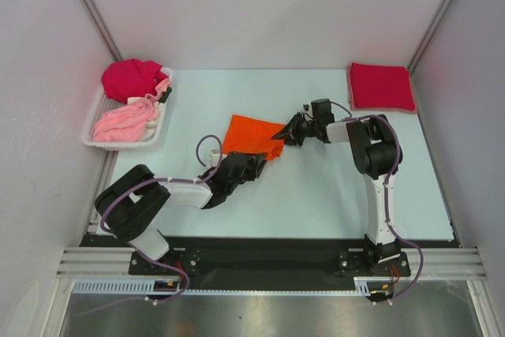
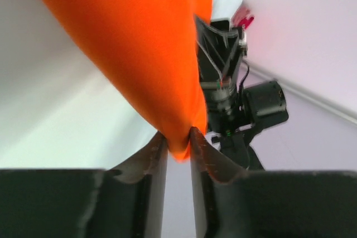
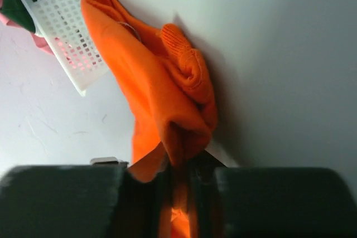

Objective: Fold and stack the t-shirts
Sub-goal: Neatly place the folded tshirt to the corner

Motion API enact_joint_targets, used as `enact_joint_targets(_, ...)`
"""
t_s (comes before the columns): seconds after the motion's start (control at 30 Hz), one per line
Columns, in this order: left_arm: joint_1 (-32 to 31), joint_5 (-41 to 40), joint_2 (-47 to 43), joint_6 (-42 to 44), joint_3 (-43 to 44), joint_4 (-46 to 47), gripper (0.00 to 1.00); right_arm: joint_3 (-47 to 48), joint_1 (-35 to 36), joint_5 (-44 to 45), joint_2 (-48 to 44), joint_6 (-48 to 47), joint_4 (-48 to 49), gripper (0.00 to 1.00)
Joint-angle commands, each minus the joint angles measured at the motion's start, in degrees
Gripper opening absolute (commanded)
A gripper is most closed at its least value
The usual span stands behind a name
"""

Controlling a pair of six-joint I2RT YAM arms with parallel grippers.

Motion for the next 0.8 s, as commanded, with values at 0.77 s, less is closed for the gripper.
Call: enact_joint_targets(0.77,12.9,15.2,-42.7,61.0,-12.0,-27.8,0.52,20.0,-6.3,50.4,-21.1,-54.7,-67.9,0.0)
